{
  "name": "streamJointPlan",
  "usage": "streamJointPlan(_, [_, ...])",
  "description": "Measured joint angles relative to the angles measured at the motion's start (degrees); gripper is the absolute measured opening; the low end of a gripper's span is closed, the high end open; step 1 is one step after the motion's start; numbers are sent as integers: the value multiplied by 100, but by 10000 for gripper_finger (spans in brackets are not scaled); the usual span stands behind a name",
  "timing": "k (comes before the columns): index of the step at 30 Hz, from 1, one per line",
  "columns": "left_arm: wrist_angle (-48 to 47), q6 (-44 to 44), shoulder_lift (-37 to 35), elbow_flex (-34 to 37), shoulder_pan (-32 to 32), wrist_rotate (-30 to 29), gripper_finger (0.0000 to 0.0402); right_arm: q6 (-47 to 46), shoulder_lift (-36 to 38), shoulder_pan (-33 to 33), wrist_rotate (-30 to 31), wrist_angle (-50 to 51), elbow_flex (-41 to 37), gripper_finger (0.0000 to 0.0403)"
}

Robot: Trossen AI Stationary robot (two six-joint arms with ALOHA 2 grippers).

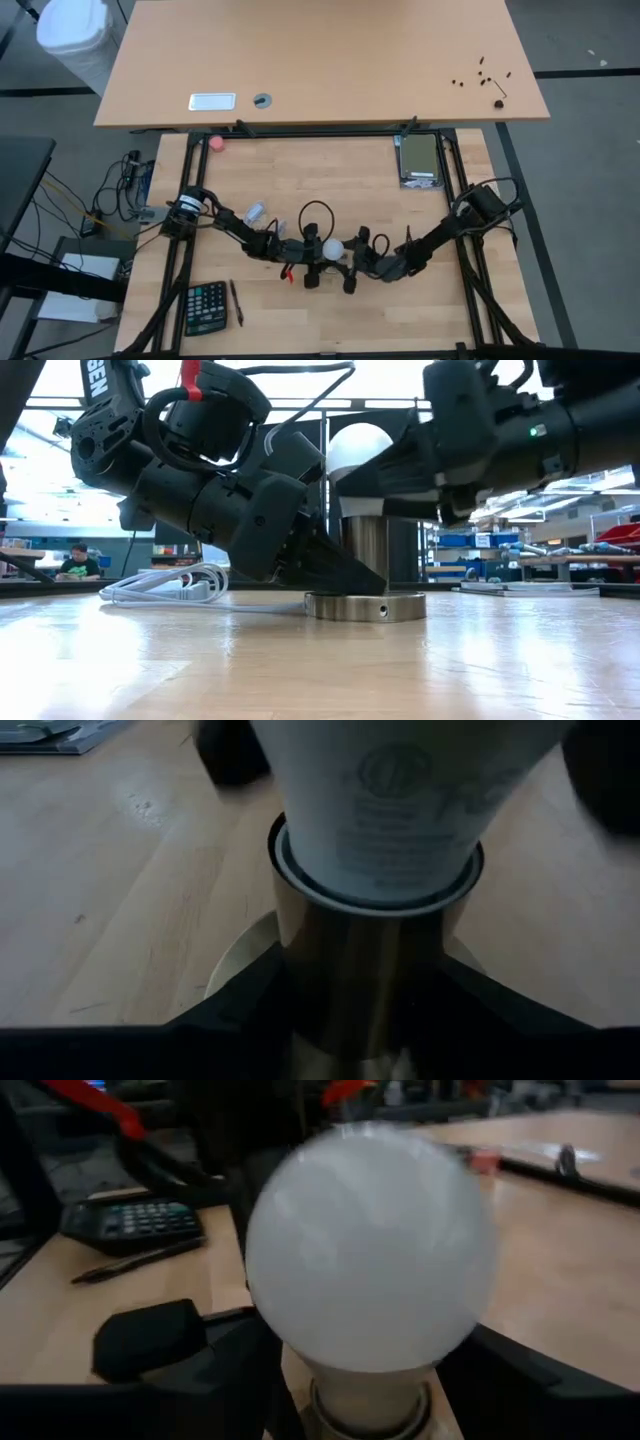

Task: Screw lightbulb
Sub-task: Remove the lightbulb from the lamp

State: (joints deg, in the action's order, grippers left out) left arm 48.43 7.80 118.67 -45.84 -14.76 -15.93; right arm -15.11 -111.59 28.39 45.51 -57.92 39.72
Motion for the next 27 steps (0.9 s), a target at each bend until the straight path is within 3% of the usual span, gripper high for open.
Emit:
streamJointPlan(8, [0, 10, -2, 0, 0, -26, 196, -402, -428, 44, 565, 29, 403, 253])
streamJointPlan(15, [0, 7, -2, 0, 2, -30, 196, -311, -435, 206, 1149, 62, 418, 226])
streamJointPlan(24, [0, 6, -3, 0, 0, -29, 196, -70, -439, 168, 1025, 199, 366, 149])
streamJointPlan(27, [0, 6, -4, 0, 0, -28, 196, 47, -439, 102, 785, -70, 216, 149])
